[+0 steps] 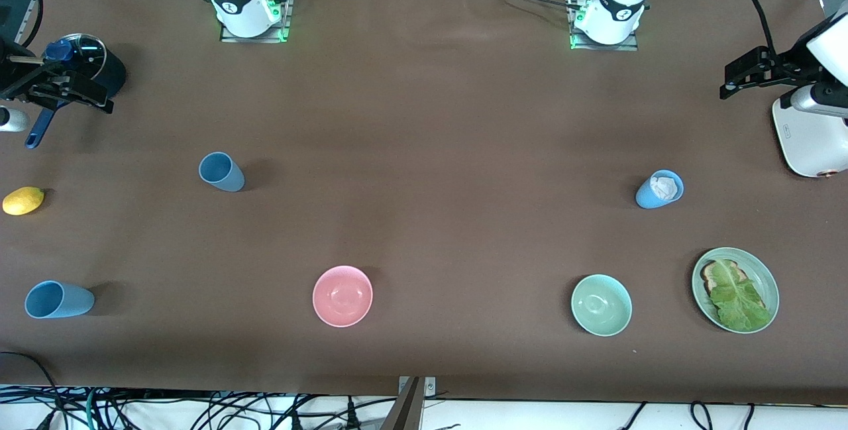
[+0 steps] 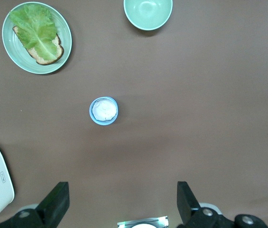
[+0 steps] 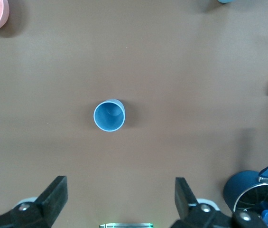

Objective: Stack blue cups with both arms

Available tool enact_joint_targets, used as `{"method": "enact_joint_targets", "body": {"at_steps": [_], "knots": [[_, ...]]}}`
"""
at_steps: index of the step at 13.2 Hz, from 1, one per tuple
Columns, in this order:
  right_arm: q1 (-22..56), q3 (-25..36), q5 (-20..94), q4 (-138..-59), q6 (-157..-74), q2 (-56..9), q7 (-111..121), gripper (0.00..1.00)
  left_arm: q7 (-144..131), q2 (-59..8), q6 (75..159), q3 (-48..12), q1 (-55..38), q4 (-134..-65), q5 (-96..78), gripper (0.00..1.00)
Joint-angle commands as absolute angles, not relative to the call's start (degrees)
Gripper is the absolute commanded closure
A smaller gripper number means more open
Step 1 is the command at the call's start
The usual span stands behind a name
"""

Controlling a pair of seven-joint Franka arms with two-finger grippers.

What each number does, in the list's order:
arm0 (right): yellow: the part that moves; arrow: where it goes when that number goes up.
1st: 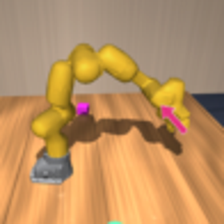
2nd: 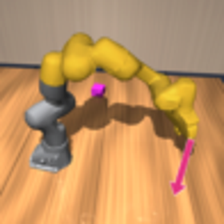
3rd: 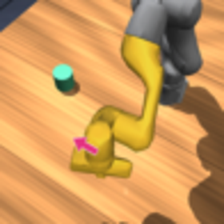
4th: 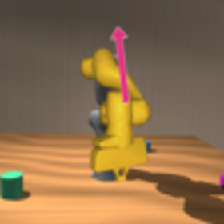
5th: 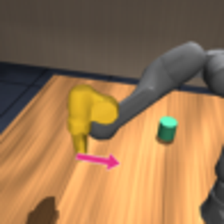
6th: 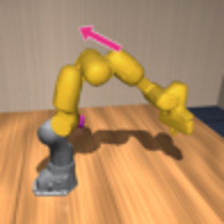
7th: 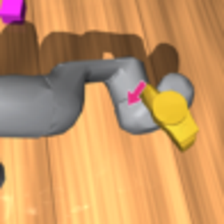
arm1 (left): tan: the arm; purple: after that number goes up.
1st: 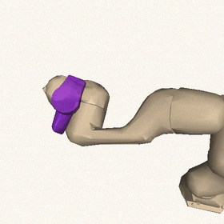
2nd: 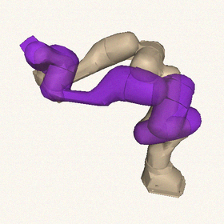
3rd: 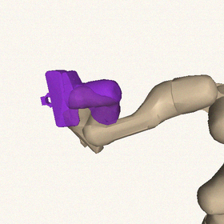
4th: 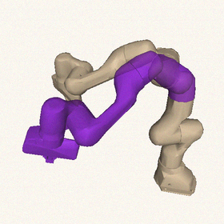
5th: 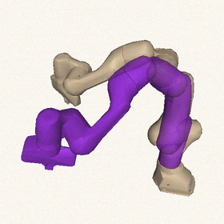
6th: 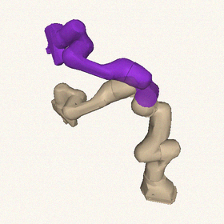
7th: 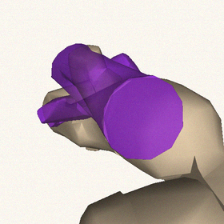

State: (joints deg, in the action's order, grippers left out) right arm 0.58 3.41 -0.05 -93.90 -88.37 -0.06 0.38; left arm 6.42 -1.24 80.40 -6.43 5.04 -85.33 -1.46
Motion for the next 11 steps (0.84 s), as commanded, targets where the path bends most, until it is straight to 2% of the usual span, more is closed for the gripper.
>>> {"method": "enact_joint_targets", "body": {"at_steps": [1, 11], "knots": [[-0.09, 3.08, 0.26, -94.75, -88.85, 0.88, 1.14, 0.0, 7.29, -1.32, 79.54, -7.12, 4.66, -84.99, -0.44, 0.0], [-0.09, 3.08, 0.26, -94.75, -88.24, 0.7, 1.41, 0.0, 7.38, -1.32, 79.63, -7.12, 4.75, -85.08, -0.44, 0.0]]}}
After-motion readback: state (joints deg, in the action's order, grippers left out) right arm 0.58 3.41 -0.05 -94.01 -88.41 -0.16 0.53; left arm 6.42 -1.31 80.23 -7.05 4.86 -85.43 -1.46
